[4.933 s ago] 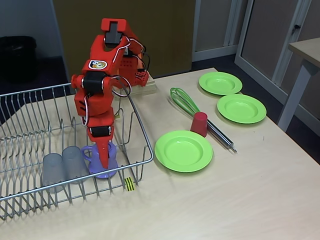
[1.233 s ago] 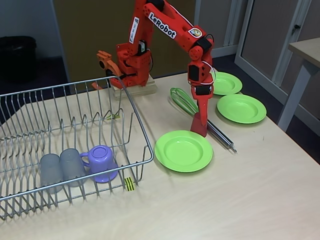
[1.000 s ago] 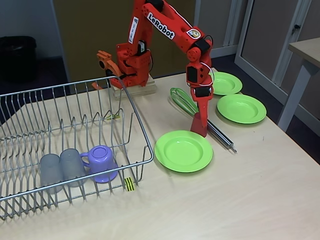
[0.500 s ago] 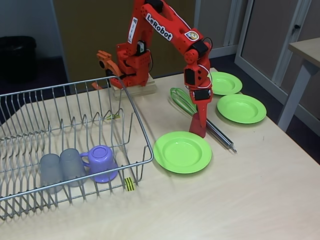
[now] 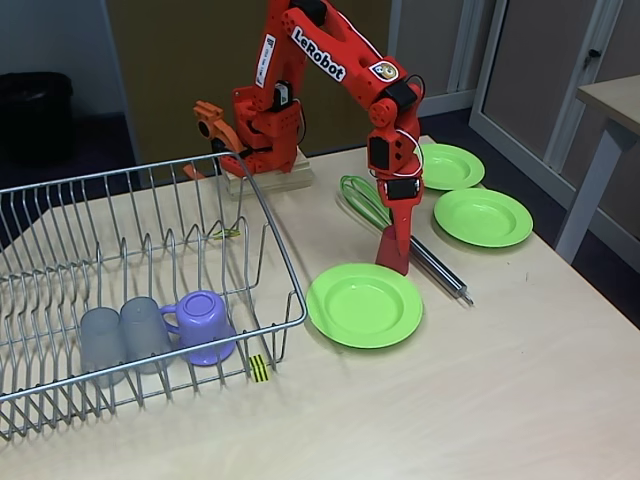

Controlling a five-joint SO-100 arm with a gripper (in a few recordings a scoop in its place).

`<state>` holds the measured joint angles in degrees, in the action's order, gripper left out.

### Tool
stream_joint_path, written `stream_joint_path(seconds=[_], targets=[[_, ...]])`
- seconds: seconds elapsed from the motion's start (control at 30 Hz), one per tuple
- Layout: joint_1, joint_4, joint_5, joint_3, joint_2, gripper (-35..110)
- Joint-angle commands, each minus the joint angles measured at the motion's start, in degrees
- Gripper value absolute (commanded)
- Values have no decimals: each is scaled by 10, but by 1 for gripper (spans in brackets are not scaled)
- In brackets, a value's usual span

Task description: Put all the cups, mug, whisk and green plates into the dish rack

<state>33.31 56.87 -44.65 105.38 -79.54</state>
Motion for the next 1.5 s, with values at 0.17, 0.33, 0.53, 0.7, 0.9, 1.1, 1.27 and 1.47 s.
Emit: stream_joint_path(seconds=[0.17, 0.33, 0.53, 0.7, 0.9, 1.1, 1.27, 1.47], targets=[[2, 18, -18, -11, -17, 36], [2, 22, -25, -9, -18, 34], [-2, 22, -34, -4, -18, 33], [-8, 16, -37, 3, -18, 32], [-16, 16, -29, 5, -18, 23], [-17, 33, -26, -4, -29, 19], [-3, 100, -39, -17, -76, 19], [-3, 224, -16, -50, -171, 19]])
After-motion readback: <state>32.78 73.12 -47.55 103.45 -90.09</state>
